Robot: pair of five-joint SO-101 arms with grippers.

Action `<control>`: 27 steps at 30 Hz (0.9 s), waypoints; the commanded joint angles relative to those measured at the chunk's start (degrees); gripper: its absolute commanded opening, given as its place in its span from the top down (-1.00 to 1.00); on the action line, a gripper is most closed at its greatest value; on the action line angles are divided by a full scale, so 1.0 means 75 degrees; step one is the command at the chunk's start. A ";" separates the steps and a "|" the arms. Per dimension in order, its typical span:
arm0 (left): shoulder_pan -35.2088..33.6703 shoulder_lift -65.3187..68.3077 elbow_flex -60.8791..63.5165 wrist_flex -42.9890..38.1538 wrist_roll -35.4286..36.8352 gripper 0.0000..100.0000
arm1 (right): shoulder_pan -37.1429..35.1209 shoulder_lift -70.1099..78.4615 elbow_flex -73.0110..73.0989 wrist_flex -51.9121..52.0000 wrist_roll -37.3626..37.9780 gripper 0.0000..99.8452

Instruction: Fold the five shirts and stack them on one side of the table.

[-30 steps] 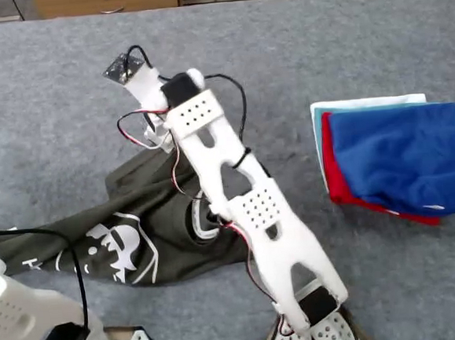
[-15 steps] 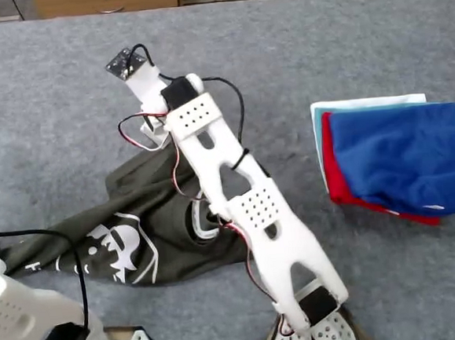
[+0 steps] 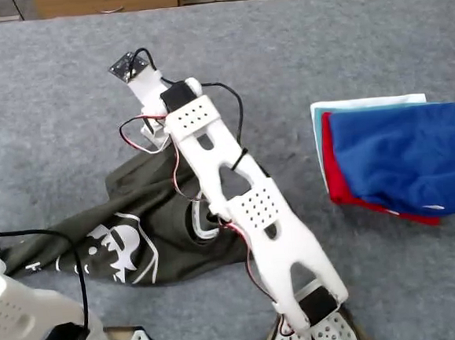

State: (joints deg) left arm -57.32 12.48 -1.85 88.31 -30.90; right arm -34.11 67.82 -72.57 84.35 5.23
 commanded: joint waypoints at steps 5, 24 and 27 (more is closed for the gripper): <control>0.0012 -0.0135 -0.0047 0.0035 0.0305 0.96 | -0.0393 -0.0041 0.0170 0.0328 -0.0047 0.52; -0.0164 -0.0135 -0.0070 0.0035 0.0293 0.96 | -0.0369 -0.0006 0.0217 0.0516 -0.0610 0.52; -0.0152 -0.0135 -0.0082 0.0035 0.0293 0.96 | -0.0381 0.0147 0.0158 0.0504 -0.0633 0.54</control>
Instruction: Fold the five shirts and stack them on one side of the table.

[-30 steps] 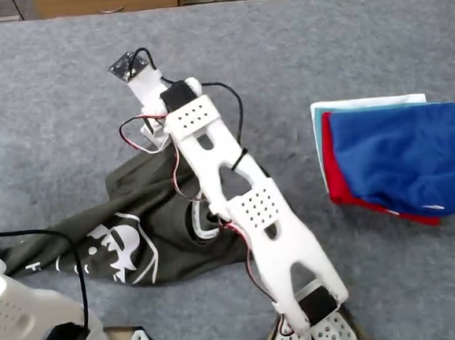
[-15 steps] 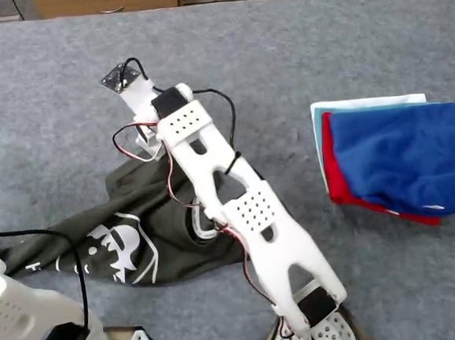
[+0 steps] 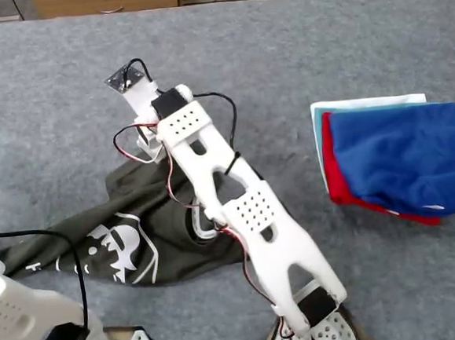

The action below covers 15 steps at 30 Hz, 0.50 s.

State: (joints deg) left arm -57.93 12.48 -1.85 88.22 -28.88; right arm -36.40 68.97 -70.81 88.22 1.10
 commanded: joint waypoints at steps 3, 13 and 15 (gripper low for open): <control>-0.0070 -0.0135 -0.0234 0.0059 0.0023 0.96 | -0.0088 0.0018 -0.0076 -0.0117 -0.0035 0.63; -0.0035 -0.0135 -0.0774 0.0387 0.0035 0.96 | -0.0088 0.0029 -0.0076 -0.0211 -0.0012 0.67; -0.0035 -0.0135 -0.0785 0.0387 0.0035 0.96 | -0.0088 0.0029 -0.0076 -0.0211 -0.0012 0.69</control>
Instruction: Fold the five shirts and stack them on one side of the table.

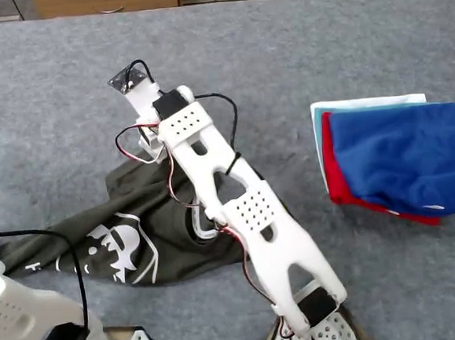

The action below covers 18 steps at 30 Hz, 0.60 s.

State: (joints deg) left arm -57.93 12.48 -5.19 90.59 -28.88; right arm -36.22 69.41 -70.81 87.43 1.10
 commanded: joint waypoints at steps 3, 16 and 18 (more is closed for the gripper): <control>-0.0059 -0.0135 -0.0328 0.0094 0.0035 0.96 | -0.0111 -0.0029 -0.0076 -0.0117 -0.0059 0.84; -0.0082 -0.0135 -0.0270 0.0094 0.0035 0.96 | 0.0018 -0.0041 -0.0135 -0.0293 -0.0082 1.00; -0.0082 -0.0135 -0.0270 0.0094 0.0035 0.96 | 0.0205 -0.0041 -0.0568 -0.0211 -0.0082 1.00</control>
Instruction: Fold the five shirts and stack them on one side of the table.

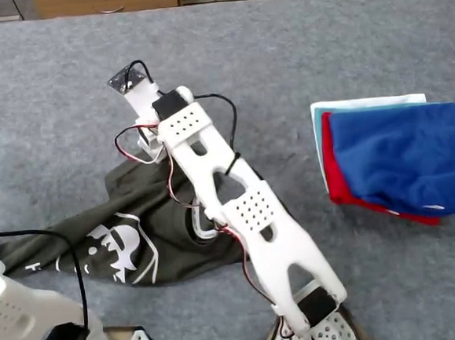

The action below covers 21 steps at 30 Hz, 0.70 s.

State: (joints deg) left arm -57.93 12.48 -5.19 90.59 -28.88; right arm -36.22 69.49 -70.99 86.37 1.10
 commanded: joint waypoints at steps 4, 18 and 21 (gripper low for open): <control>-0.0082 -0.0135 -0.0328 0.0094 0.0035 0.96 | 0.0369 -0.0064 -0.2714 0.0949 -0.0023 1.00; 0.0035 -0.1201 -0.1547 0.0949 0.0621 0.96 | 0.0651 -0.3511 -0.3253 0.1664 0.1242 1.00; 0.0035 -0.1565 -0.1524 0.0973 0.0633 0.96 | 0.0651 -0.4273 -0.3182 0.1688 0.1278 1.00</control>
State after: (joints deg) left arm -57.93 5.27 -13.98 97.27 -24.75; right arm -32.44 46.11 -93.05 98.51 9.80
